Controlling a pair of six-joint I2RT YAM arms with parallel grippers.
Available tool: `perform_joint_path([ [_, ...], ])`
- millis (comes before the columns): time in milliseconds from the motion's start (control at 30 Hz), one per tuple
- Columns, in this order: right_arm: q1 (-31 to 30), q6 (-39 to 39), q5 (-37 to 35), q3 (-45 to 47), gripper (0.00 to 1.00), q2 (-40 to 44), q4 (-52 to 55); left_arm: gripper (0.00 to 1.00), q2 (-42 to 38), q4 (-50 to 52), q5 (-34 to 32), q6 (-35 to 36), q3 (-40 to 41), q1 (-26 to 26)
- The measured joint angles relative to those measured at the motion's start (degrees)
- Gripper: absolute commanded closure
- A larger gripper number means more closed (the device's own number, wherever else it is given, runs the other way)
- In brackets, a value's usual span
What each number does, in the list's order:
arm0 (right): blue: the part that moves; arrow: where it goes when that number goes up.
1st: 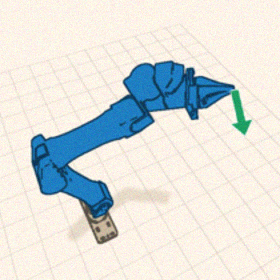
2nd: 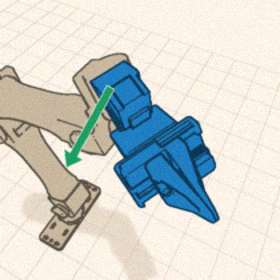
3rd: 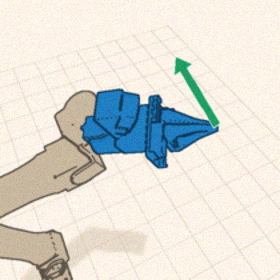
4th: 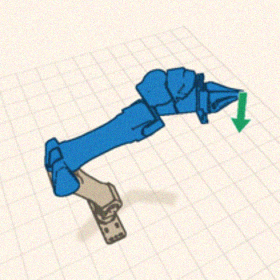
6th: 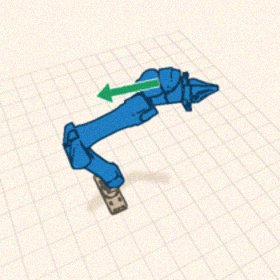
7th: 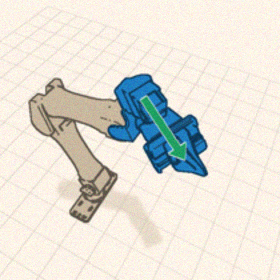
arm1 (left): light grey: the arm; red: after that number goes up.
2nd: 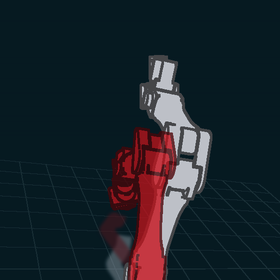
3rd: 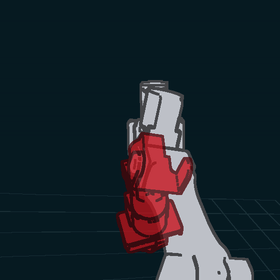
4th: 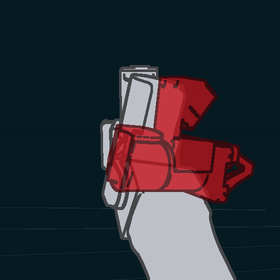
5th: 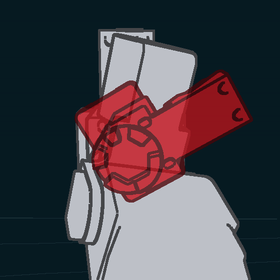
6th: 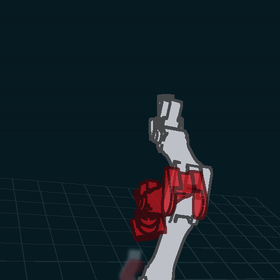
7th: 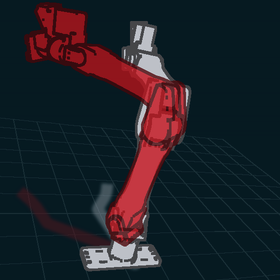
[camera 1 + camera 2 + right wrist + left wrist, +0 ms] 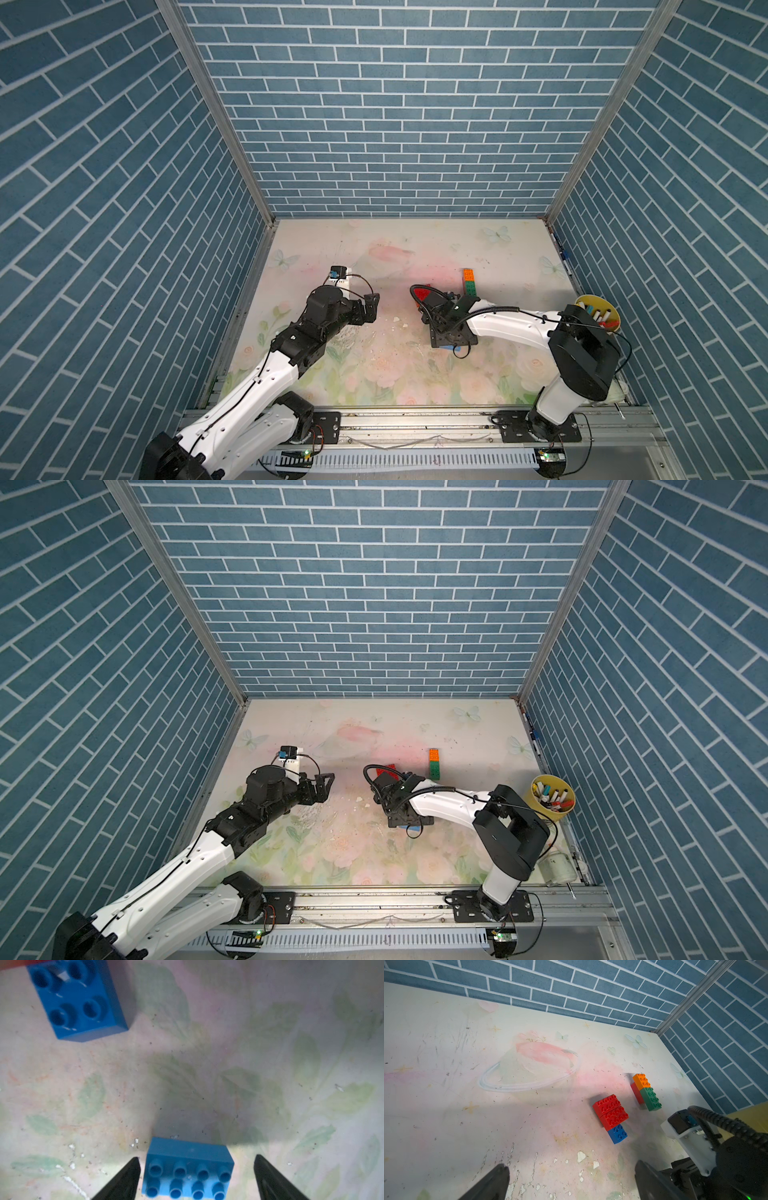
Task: Assemble a rectangle with lego
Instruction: Pick up the lego brick from the center of the board.
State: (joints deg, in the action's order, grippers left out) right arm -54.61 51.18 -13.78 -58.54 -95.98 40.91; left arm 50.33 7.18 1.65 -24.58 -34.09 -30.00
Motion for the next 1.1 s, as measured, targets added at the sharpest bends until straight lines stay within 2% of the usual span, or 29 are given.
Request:
perform_joint_path([
  [167, 0.0, 1.64, 0.02, 0.07, 0.3, -0.74, -1.51, 0.0, 0.02, -0.22, -0.04, 0.0, 0.04, 0.02],
  [500, -0.04, 3.08, 0.15, 1.44, 0.28, -1.53, -4.61, 0.0, 0.07, -0.22, -0.09, 0.0, 0.04, 0.02],
  [667, -0.04, 4.63, 0.5, 2.23, 0.32, -1.6, -6.56, 0.0, 0.17, -0.22, -0.11, 0.0, 0.07, 0.02],
  [800, -0.04, 5.55, 0.5, 2.54, 0.44, -1.44, -7.17, 0.0, 0.2, -0.22, -0.11, -0.02, 0.07, 0.02],
  [967, -0.04, 5.57, 0.48, 3.1, 0.66, -0.81, -7.76, 0.0, 0.31, -0.22, -0.26, 0.0, 0.07, 0.04],
  [1100, 0.28, 3.13, 0.52, 2.75, 0.69, -0.44, -6.6, 0.0, 0.37, -0.22, -0.31, 0.0, 0.07, 0.04],
])
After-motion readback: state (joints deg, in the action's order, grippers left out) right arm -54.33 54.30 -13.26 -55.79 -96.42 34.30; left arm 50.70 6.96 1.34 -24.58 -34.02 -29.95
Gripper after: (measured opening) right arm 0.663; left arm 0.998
